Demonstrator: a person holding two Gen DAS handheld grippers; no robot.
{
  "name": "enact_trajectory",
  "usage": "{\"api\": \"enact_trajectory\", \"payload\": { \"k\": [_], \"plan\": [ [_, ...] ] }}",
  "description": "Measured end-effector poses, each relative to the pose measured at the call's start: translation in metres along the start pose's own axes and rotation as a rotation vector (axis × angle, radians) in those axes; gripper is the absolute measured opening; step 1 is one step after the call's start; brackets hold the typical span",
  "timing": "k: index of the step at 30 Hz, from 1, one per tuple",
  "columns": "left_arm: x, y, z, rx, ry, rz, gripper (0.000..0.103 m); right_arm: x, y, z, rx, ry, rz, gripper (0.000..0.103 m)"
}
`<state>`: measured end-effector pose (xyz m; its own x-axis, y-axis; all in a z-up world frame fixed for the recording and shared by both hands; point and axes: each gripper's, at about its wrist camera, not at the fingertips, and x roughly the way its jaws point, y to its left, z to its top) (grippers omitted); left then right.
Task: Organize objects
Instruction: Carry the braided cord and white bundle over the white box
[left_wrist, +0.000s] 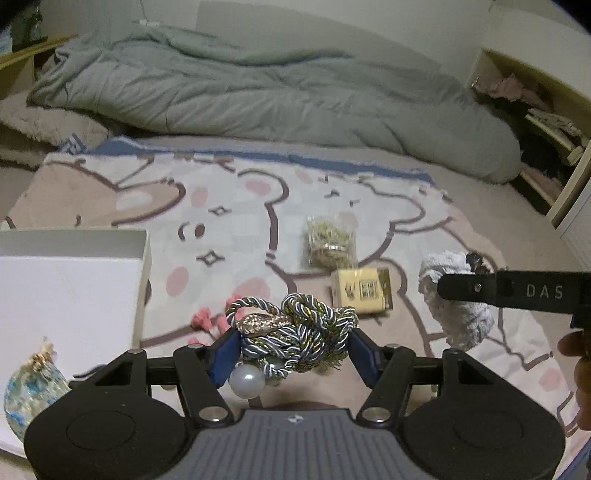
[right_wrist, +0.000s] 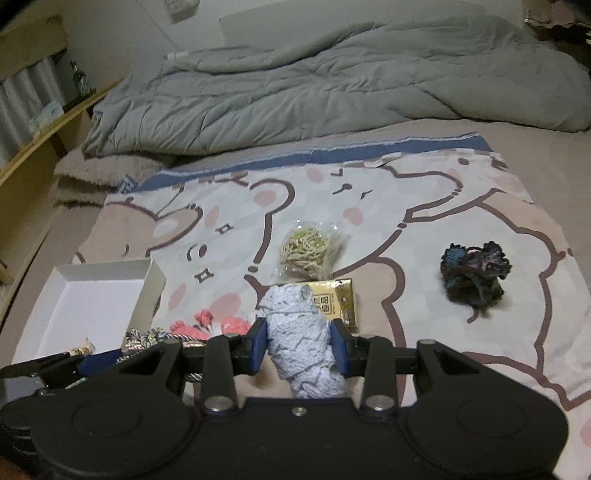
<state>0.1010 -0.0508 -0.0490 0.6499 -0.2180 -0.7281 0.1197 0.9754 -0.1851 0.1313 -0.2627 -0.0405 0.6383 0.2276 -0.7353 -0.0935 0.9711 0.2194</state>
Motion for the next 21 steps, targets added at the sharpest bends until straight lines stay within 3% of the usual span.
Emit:
{"api": "enact_trajectory", "payload": {
  "k": [11,21],
  "plan": [
    [-0.038,0.019,0.008,0.020,-0.088,-0.038,0.064,-0.027,0.010,-0.003,0.035,-0.079,0.003,0.037],
    [-0.065,0.054,0.011,-0.016,-0.143,-0.014,0.064,-0.029,0.029,-0.002,0.058,-0.098,0.007,0.038]
  ]
}}
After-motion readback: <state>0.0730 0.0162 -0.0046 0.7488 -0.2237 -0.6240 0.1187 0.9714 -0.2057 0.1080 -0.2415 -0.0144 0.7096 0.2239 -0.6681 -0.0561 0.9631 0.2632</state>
